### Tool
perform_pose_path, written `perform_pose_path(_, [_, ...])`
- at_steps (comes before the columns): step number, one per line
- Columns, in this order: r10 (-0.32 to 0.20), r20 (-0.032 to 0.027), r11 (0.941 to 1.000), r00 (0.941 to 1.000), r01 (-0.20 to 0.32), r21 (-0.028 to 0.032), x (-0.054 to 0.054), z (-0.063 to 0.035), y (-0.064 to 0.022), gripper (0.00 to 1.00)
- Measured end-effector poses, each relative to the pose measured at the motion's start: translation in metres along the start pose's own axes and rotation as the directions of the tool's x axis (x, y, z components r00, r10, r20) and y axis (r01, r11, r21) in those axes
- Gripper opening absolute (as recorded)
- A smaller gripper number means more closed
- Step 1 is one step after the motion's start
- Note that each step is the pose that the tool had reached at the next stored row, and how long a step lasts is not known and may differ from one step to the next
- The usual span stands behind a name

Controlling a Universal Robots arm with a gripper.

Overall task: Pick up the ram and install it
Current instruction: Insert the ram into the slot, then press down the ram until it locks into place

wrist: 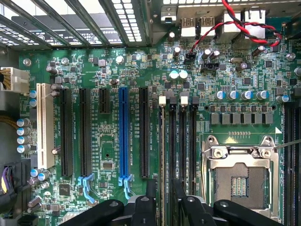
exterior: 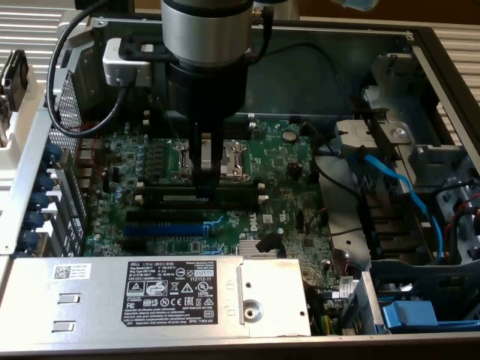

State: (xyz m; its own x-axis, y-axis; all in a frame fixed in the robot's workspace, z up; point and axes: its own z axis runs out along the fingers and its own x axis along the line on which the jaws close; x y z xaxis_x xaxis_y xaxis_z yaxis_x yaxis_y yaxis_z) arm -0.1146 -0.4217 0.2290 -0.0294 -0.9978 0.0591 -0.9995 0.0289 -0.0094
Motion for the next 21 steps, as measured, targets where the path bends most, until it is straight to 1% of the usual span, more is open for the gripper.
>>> perform_pose_path(5, [0.0, -0.0001, 1.0, 1.0, 0.0, -0.0001, 0.0, -0.0016, 0.0, 0.27])
perform_pose_path(15, [0.0, -0.0001, 1.0, 1.0, 0.0, 0.0, 0.001, -0.0109, -0.0001, 0.27])
perform_pose_path(21, [0.0, -0.0001, 1.0, 1.0, 0.0, 0.0, 0.001, -0.0111, -0.0001, 0.27])
